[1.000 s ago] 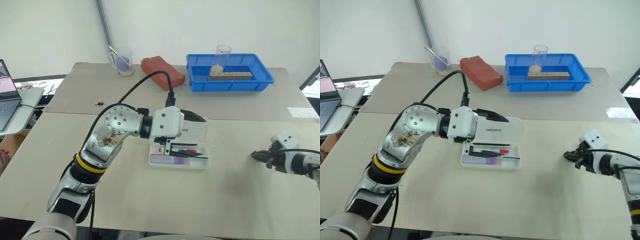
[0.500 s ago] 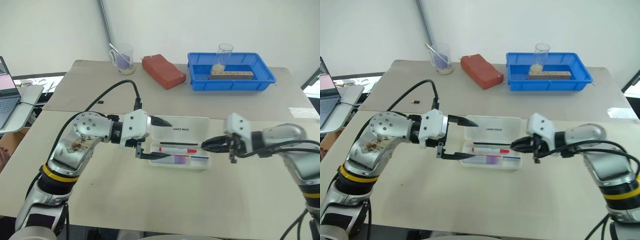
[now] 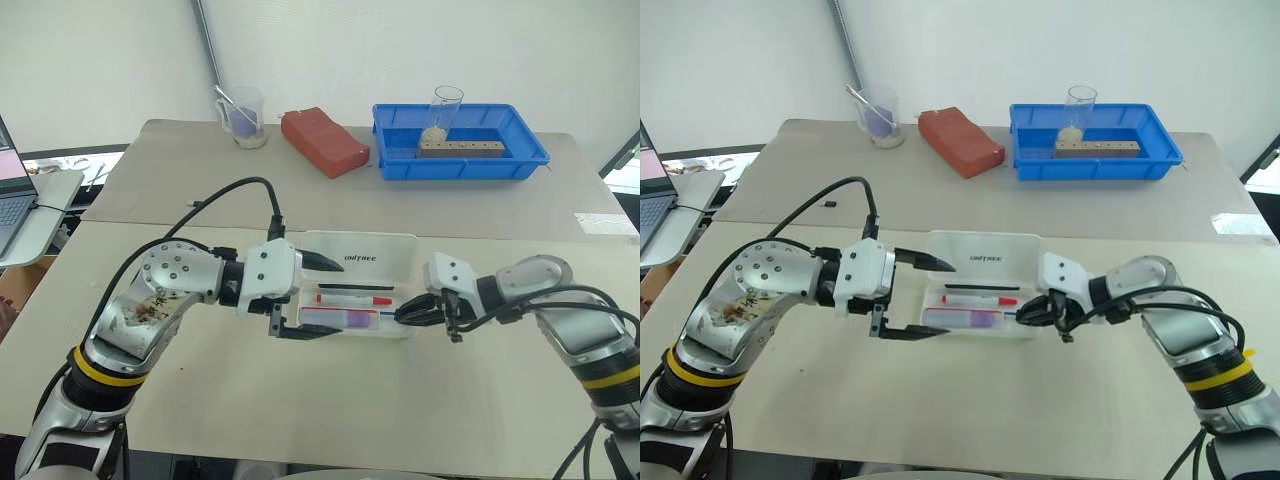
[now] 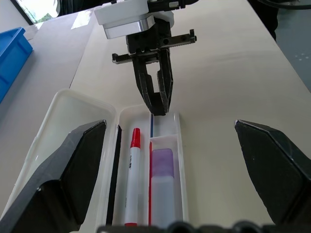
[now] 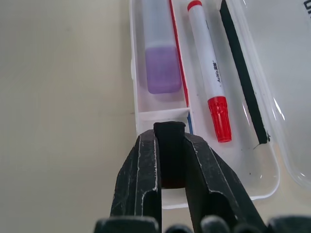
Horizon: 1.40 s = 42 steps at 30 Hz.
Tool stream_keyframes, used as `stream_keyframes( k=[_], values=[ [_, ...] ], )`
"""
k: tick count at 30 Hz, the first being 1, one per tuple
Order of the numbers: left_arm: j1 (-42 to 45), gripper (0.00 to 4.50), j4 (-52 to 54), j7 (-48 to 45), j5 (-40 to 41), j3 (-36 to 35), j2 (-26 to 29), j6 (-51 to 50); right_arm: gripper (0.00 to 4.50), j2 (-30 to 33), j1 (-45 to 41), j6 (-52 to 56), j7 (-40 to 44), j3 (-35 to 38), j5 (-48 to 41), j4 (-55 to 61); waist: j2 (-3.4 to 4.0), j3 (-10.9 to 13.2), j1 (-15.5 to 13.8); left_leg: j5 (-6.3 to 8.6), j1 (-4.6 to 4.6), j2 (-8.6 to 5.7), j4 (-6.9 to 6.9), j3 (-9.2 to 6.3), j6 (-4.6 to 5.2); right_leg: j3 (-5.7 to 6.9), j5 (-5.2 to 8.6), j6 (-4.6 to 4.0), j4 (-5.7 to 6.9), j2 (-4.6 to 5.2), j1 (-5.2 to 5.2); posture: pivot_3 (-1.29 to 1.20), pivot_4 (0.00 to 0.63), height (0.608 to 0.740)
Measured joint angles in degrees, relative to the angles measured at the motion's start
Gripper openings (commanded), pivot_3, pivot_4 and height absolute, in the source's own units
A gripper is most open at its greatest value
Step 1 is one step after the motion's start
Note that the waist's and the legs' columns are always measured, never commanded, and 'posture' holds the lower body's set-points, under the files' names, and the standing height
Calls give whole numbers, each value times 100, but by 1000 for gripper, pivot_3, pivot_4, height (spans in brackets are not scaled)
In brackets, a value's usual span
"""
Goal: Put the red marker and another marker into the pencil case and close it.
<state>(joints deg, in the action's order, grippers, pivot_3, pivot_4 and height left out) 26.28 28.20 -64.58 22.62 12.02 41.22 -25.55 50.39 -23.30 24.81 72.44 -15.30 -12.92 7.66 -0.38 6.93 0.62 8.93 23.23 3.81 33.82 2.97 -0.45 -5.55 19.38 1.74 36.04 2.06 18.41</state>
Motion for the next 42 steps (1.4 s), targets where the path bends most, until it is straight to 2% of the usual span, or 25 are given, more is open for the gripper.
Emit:
stream_keyframes(
  k=[7,12,18,20,22,28,36,42],
  values=[
    [6,4500,13,53,-20,4,11,-68,4466,-164,-19,-36,-11,-15,66,-101,0,0,9,0,0,0,-1,0,0,-1,0,0,0,0,1,0,150,740],
    [157,4500,-190,107,-15,-9,-12,-94,4466,-170,-51,430,-33,193,-219,177,1,0,-5,0,-1,0,0,0,0,0,0,0,1,0,0,0,150,740],
    [838,4500,-1583,629,-108,-420,-314,-162,4466,-179,-105,1669,-578,1167,-1153,1060,2,-1,6,0,1,-1,-4,-3,0,2,0,0,1,0,1,0,150,740],
    [1167,3961,-2317,816,-283,-418,-526,-25,4500,-304,-132,2095,-985,1454,-1379,1324,3,-1,-15,0,5,-2,-3,-6,0,3,0,0,6,0,8,0,150,740],
    [1605,3200,-3404,1077,-596,-430,-750,291,4500,-481,-342,2570,-1472,1776,-1693,1725,4,-2,-13,0,12,-5,-5,-7,0,-1,-2,-1,13,-2,26,0,150,740],
    [2408,115,-5686,1264,-1367,-263,-1334,1412,4500,-507,-673,3211,-2319,2070,-2050,2306,1,-6,-23,-1,62,-7,-3,-5,1,-2,-5,-1,15,-2,71,0,150,740],
    [2951,17,-7384,771,-2010,46,-1637,2326,4500,-507,-672,3590,-2993,2108,-2390,2803,1,-6,-5,-1,66,-5,-5,-9,1,-3,-5,-1,21,-9,80,0,150,740],
    [2973,17,-7602,241,-2078,56,-1790,2483,4500,-458,-584,3607,-3156,2214,-2463,2821,1,-6,-12,-1,67,-5,-4,-9,1,-2,-5,-1,21,-8,79,0,150,740]
  ],
)
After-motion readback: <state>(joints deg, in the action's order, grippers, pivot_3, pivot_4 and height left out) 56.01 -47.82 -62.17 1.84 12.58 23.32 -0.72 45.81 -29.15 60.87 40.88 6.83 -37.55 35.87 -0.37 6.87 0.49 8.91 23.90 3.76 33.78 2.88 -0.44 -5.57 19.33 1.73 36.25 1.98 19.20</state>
